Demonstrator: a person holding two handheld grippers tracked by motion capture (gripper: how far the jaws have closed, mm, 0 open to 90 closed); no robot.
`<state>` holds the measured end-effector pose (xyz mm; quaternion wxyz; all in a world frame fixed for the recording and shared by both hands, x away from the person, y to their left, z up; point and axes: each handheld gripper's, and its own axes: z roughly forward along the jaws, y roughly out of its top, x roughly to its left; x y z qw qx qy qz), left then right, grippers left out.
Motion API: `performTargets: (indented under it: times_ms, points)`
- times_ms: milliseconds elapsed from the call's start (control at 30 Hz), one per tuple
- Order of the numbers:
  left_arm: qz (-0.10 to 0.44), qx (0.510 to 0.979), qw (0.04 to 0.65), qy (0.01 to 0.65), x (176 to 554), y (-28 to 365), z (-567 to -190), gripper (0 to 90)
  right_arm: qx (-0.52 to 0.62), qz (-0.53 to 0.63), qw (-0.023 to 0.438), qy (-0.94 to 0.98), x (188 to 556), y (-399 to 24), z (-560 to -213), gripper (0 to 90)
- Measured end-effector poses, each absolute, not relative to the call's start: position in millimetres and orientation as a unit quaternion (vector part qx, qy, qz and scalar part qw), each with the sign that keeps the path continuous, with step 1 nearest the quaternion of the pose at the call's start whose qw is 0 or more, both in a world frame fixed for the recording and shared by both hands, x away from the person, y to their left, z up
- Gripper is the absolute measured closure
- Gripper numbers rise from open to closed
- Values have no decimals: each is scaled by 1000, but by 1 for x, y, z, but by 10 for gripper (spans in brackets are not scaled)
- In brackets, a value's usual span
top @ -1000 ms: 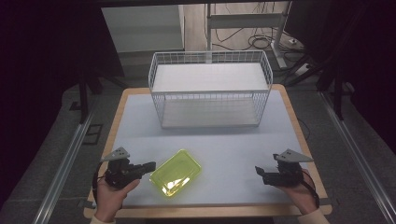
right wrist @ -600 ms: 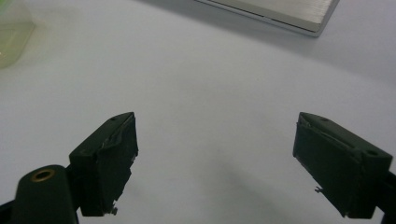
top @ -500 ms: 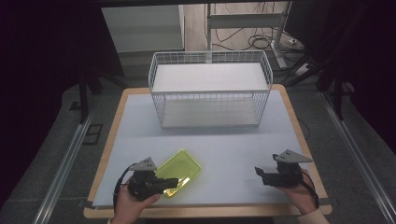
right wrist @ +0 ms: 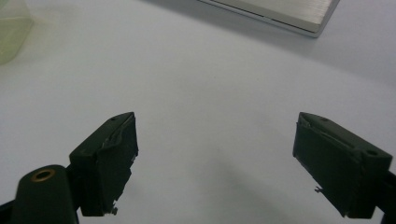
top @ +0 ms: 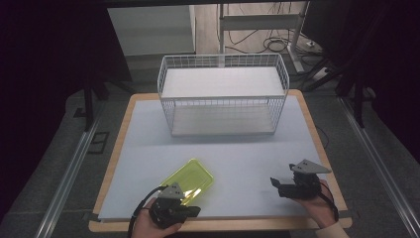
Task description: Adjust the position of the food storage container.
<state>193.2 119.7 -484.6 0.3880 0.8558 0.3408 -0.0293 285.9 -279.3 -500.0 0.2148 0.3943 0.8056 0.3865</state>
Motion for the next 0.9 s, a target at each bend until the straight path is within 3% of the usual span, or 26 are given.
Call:
performTargets:
  times_ms: [900]
  points:
    - [14,865,338,372,190,131,-499,900,393,382,219,807,286,-280,-501,140]
